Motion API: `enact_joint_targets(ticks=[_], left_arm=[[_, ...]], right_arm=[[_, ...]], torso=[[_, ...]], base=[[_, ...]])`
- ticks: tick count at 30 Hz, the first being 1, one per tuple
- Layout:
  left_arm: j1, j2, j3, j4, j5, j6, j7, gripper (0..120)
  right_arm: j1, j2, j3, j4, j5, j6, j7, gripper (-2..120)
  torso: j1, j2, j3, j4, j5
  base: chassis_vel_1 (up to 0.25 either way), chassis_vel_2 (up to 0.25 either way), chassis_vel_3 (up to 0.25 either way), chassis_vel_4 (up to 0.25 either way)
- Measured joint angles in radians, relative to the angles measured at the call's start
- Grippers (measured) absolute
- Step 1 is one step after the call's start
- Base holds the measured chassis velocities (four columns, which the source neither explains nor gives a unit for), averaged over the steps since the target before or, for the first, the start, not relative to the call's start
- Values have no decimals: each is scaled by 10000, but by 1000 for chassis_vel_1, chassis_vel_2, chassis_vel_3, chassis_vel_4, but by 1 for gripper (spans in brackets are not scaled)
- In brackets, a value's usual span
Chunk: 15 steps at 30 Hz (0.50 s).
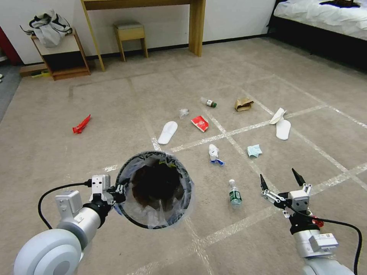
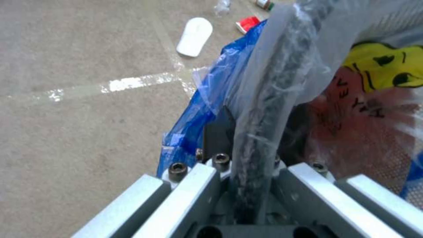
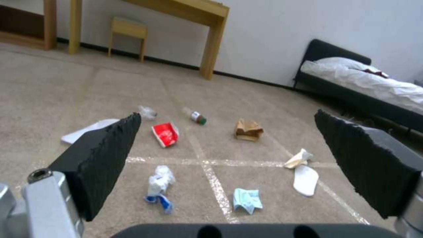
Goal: Pick up the trash bin and place the garbage on the floor into it.
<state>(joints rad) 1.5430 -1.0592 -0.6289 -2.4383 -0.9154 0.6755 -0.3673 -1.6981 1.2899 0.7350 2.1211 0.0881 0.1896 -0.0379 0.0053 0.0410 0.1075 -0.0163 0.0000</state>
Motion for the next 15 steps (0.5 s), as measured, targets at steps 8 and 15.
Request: enact_joint_targets(ticks=[8,15], left_arm=[[6,-266,-68,49,553,81,206,0],[44,-469,-97,190,773,60,206,0]], right_arm=[[74,-39,-46,-119,-3,6,8,100],[198,-266,-163,-348,66,4,-80,100]], torso=[[0,0,0,0,1],[0,0,0,0,1]], base=[[0,0,0,0],[0,0,0,0]])
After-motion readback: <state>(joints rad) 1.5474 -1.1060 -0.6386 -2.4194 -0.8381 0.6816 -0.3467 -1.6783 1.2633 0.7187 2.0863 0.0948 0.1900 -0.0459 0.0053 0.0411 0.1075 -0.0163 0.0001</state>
